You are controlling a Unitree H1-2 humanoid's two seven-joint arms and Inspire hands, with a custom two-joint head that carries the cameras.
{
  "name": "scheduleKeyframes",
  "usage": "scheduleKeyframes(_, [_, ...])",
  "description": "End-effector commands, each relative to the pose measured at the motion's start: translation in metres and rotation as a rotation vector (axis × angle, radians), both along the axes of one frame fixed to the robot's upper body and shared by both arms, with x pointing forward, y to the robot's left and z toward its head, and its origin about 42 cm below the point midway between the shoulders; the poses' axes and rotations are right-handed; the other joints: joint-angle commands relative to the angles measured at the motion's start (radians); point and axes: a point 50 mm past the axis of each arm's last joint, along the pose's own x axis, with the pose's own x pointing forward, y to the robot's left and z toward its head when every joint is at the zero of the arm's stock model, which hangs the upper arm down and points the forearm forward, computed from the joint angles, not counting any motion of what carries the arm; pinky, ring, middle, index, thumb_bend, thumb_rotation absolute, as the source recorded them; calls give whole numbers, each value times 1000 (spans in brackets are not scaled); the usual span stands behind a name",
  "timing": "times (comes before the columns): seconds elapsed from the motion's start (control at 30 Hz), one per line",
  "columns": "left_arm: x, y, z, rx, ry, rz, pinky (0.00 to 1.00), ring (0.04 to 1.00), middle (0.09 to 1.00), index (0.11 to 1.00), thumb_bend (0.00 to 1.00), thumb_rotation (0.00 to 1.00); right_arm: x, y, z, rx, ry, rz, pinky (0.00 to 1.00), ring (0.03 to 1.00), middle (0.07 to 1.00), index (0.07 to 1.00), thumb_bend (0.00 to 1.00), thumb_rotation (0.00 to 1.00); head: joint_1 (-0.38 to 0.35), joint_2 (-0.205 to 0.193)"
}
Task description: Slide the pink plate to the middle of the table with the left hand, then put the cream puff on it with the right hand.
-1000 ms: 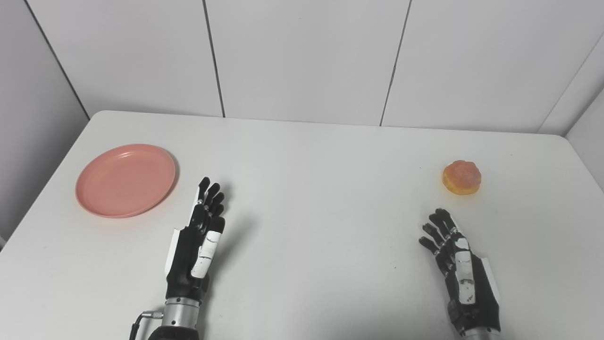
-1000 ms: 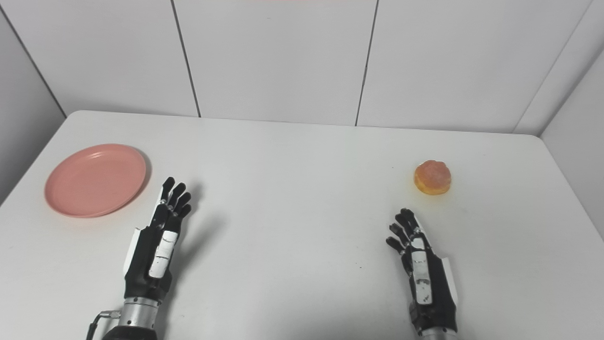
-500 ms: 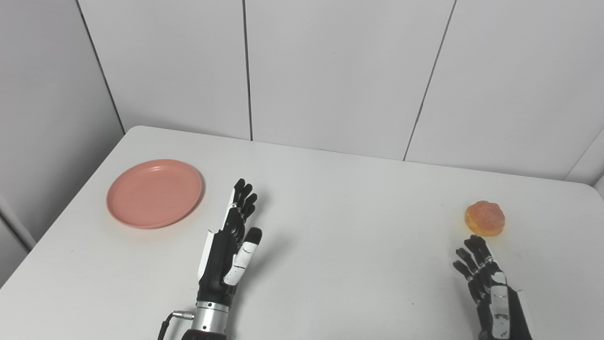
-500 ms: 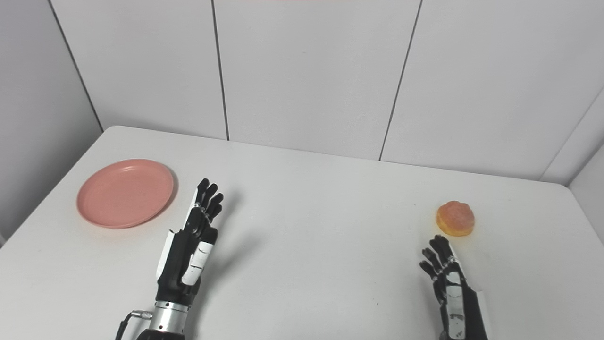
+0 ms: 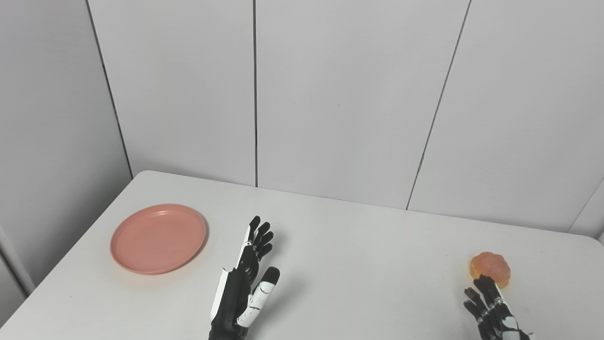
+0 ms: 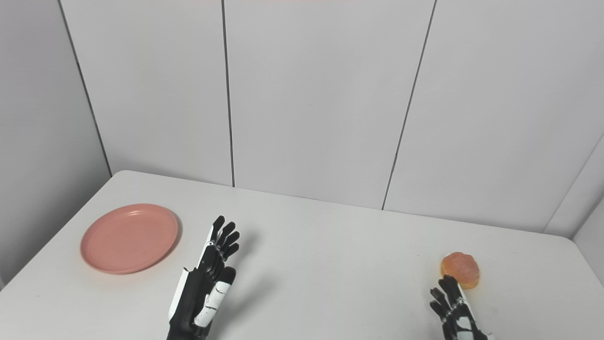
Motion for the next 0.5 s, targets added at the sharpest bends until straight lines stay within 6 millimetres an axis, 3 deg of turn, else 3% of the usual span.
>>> scheduleKeyframes(0.0, [-32,0,-58,-13,195,16,900,935,969,987,712,795,-25,-5,-42,14,117,-12,948,930,961,951,830,1000,-3,1])
scheduleKeyframes(0.23, [-37,-1,-43,-102,152,-14,944,948,959,987,835,815,-26,-4,-42,10,128,-2,945,930,961,956,837,1000,-4,10])
scheduleKeyframes(0.37, [-30,8,-9,-150,57,-25,959,954,937,967,829,819,-27,-5,-42,2,132,4,937,925,956,957,841,1000,8,20])
scheduleKeyframes(0.47, [-22,16,21,-137,-25,-15,881,906,903,937,866,862,-28,-3,-41,-1,140,7,939,927,957,964,842,1000,7,23])
